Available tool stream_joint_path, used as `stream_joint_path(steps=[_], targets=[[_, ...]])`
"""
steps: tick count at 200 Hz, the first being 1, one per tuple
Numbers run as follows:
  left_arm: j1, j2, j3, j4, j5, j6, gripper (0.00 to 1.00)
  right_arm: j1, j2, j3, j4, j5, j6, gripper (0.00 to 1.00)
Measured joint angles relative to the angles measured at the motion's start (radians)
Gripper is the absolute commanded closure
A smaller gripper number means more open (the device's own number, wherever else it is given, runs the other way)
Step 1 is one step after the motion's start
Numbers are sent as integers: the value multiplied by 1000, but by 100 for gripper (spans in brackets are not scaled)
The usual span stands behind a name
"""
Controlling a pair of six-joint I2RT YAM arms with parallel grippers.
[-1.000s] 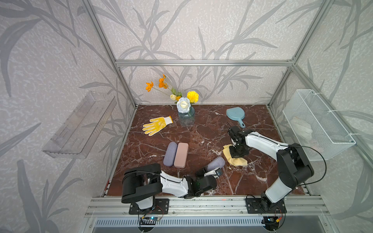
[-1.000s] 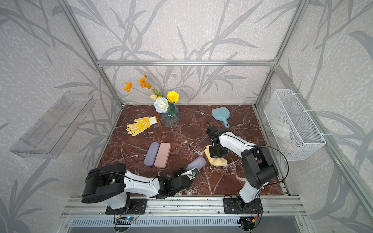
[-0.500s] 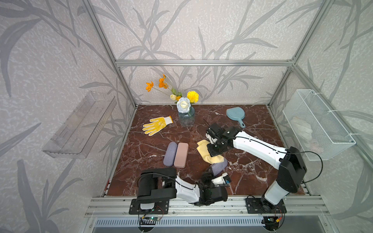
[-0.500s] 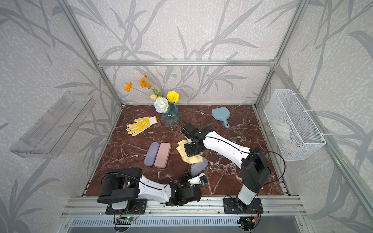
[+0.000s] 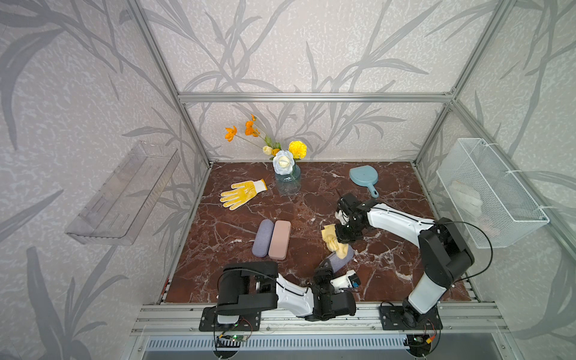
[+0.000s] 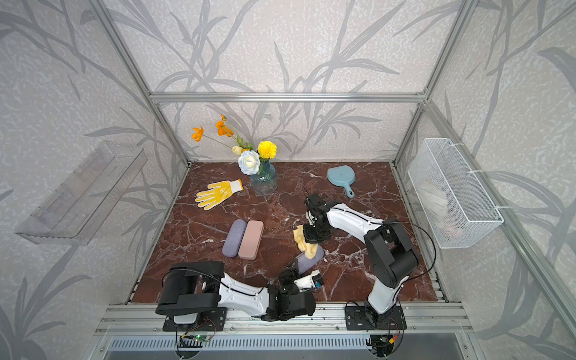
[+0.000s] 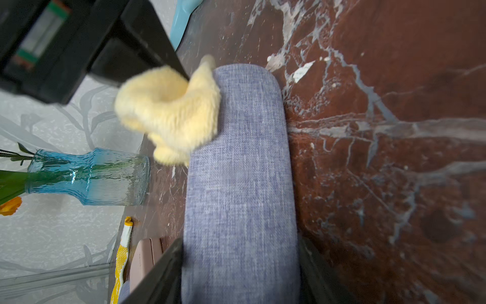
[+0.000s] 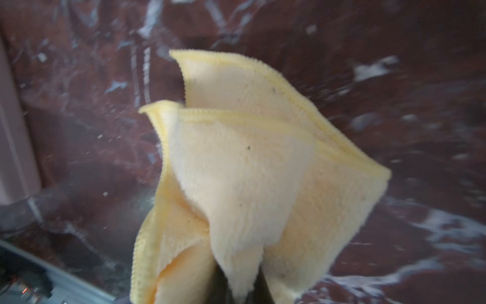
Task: Wipe the eyeglass case
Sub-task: Wipe the dirt from the eyeglass case.
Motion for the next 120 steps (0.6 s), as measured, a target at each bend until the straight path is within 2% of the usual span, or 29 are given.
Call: stream_joint_path(steps=[25, 38, 53, 68, 83, 101, 120], targets=[[8, 2, 0, -20, -24, -2, 98, 0, -14, 55, -117, 239, -32, 100], [8, 2, 0, -25, -29, -2, 98, 56, -24, 114, -161, 312, -44, 100], [10, 2, 0, -30, -35, -2, 98, 155, -27, 198, -186, 330, -52, 100], [10, 2, 0, -34, -40, -3, 98, 250, -28, 248, -174, 257, -53, 100], [10, 2, 0, -36, -44, -5, 98, 313, -33, 225, -130, 99, -36, 100], [10, 2, 0, -39, -46, -8, 98, 315, -37, 129, -67, -89, -2, 100], [7, 3, -1, -43, -43, -16, 98, 268, -37, 31, 2, -226, 24, 100]])
